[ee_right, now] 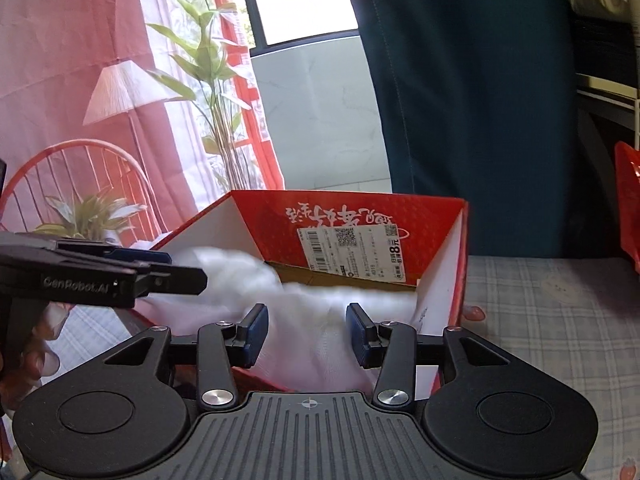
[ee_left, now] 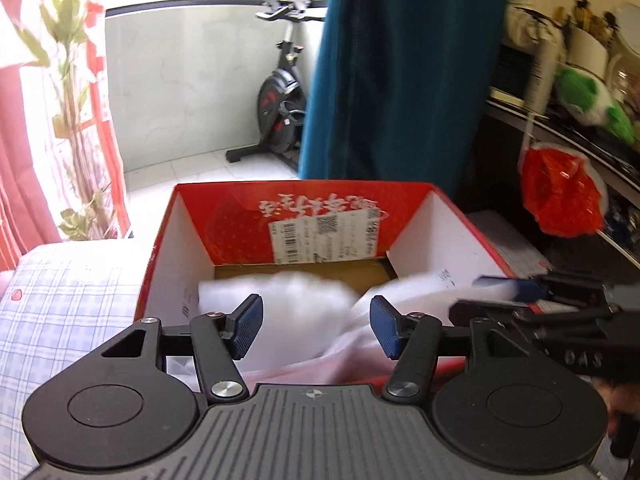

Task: Organize soft objects
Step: 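Carry the white cloth into the red box and open both tools, then grasp the blue cotton-pad package with the left tool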

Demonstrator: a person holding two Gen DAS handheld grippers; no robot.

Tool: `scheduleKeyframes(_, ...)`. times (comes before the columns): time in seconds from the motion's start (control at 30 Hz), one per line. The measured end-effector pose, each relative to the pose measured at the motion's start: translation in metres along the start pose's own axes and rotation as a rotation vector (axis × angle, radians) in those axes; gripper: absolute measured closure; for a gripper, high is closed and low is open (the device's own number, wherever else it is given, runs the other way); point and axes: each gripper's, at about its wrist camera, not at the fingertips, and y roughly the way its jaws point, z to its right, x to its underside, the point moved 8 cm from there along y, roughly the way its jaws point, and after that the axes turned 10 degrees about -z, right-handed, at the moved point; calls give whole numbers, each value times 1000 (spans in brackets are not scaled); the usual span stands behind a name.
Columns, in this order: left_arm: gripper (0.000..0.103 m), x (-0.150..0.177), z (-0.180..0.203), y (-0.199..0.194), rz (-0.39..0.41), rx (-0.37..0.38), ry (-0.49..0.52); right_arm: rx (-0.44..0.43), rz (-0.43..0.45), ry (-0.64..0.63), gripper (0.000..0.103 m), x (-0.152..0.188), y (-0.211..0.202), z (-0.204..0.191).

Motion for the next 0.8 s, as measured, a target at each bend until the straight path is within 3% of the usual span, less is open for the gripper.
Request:
scheduleKeyframes(0.17,42,14,21,-22,-3,15,56,-14,27,-20,63,9,-25,-10)
scheduleKeyframes(0.37,48,38,40,-42,-38,67,34,-38,45,-70,63,27,-54,-34)
scheduleKeyframes(0.8,55,94,40,-41,-128,87,-26,-36,-60,-105,66,126,-56,-75)
